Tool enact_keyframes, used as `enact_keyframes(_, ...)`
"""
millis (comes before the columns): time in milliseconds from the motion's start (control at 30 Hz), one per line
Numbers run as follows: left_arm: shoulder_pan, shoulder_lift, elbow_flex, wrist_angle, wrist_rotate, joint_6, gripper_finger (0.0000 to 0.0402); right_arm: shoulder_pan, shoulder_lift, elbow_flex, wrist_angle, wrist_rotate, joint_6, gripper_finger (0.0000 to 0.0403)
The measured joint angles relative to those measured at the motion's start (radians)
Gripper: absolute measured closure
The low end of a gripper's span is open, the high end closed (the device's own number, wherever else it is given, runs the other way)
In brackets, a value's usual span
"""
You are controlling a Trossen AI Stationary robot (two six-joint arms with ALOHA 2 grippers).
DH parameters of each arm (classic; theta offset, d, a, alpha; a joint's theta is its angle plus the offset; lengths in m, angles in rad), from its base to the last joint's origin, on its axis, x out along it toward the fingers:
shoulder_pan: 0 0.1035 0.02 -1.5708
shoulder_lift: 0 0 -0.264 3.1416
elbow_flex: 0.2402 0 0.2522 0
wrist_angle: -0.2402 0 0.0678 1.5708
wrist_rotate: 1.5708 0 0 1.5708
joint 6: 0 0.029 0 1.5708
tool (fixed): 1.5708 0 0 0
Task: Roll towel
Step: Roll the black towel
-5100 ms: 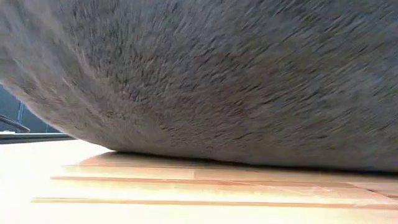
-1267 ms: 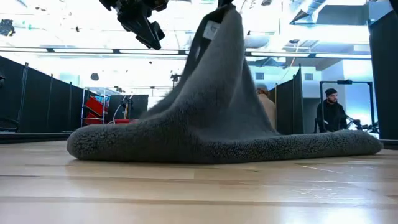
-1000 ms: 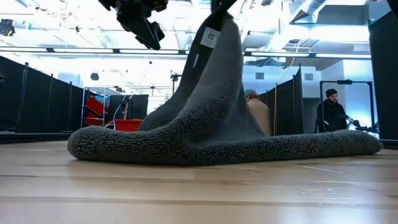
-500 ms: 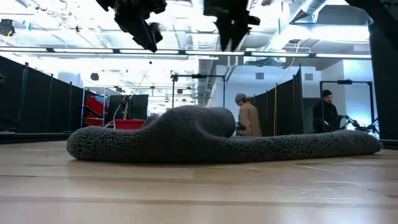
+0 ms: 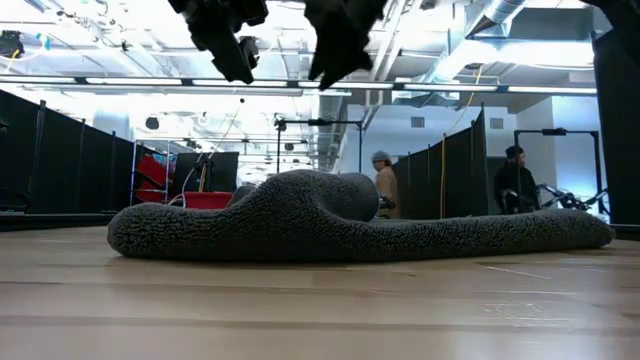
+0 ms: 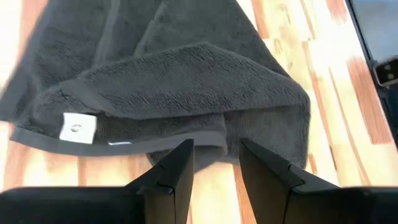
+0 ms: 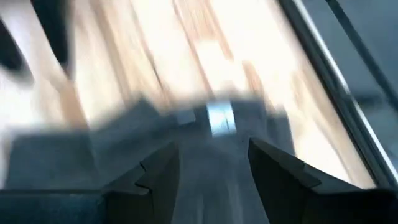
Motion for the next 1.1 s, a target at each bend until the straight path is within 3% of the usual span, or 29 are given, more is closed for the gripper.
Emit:
enact_keyframes(133,0.008,0.001,0.000,0.005,-0.006,-0.053,0.0289,-0.091,-0.021,-0.115,0.034,-0.128,-0.049,0.0235)
enact_keyframes(233,0.014,0.001,0.000,0.003,-0.007,-0.094,0.0289,-0.121,-0.102,-0.285,0.065,-0.195,-0.082,0.0242)
enact_keyframes(367,0.015,0.001,0.000,0.012,-0.009,-0.136,0.0289,-0.128,-0.332,-0.607,0.222,-0.212,-0.057,0.0249)
enact_keyframes(533,0.014,0.001,0.000,0.040,-0.009,-0.162,0.0289,-0.079,-0.692,-1.065,0.513,-0.224,0.122,0.0252)
enact_keyframes(633,0.014,0.001,0.000,0.061,-0.009,-0.176,0.0289,-0.039,-0.790,-1.286,0.671,-0.226,0.250,0.0252)
enact_keyframes(767,0.014,0.001,0.000,0.091,-0.009,-0.206,0.0289,-0.024,-0.757,-1.420,0.826,-0.195,0.331,0.0252)
enact_keyframes(933,0.014,0.001,0.000,0.093,-0.009,-0.226,0.0289,-0.049,-0.598,-1.403,0.833,-0.158,0.254,0.0253)
enact_keyframes(1100,0.014,0.001,0.000,0.091,-0.009,-0.221,0.0289,-0.051,-0.426,-1.369,0.862,-0.241,0.211,0.0253)
